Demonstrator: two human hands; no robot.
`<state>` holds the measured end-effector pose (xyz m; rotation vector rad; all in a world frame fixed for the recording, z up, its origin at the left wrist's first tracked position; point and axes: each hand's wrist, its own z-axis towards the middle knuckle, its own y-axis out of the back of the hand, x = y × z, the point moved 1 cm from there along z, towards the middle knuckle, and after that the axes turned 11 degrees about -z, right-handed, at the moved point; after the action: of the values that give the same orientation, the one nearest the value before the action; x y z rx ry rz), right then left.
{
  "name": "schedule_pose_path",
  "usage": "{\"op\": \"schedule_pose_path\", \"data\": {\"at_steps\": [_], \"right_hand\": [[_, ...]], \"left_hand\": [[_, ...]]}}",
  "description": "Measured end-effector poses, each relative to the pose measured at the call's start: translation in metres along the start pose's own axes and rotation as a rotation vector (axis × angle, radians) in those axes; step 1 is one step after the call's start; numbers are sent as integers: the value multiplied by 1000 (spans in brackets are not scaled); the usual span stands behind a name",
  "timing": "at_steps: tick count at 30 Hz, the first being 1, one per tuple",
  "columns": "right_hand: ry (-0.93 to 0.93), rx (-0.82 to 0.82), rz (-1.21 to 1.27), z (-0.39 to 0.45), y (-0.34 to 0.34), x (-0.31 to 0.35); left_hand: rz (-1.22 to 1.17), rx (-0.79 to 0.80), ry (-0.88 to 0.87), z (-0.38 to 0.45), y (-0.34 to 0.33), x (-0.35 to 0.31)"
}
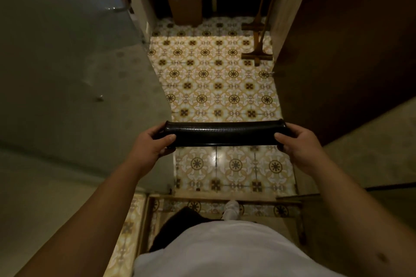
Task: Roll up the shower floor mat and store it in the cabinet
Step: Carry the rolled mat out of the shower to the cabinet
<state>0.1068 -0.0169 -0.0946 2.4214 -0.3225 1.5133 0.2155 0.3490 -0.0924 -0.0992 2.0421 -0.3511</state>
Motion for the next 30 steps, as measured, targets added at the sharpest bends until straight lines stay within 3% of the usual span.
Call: {"op": "schedule_pose_path", "data": {"at_steps": [14, 22, 30], "right_hand": [[-56, -40, -4, 140, 5, 62], [-70, -70, -39, 272, -30, 119], [-71, -13, -86, 361, -71, 175]], "left_hand": [[23, 1, 29, 149, -43, -38], [-5, 56, 48, 302, -40, -85], [25, 116, 31, 381, -24, -149]]}}
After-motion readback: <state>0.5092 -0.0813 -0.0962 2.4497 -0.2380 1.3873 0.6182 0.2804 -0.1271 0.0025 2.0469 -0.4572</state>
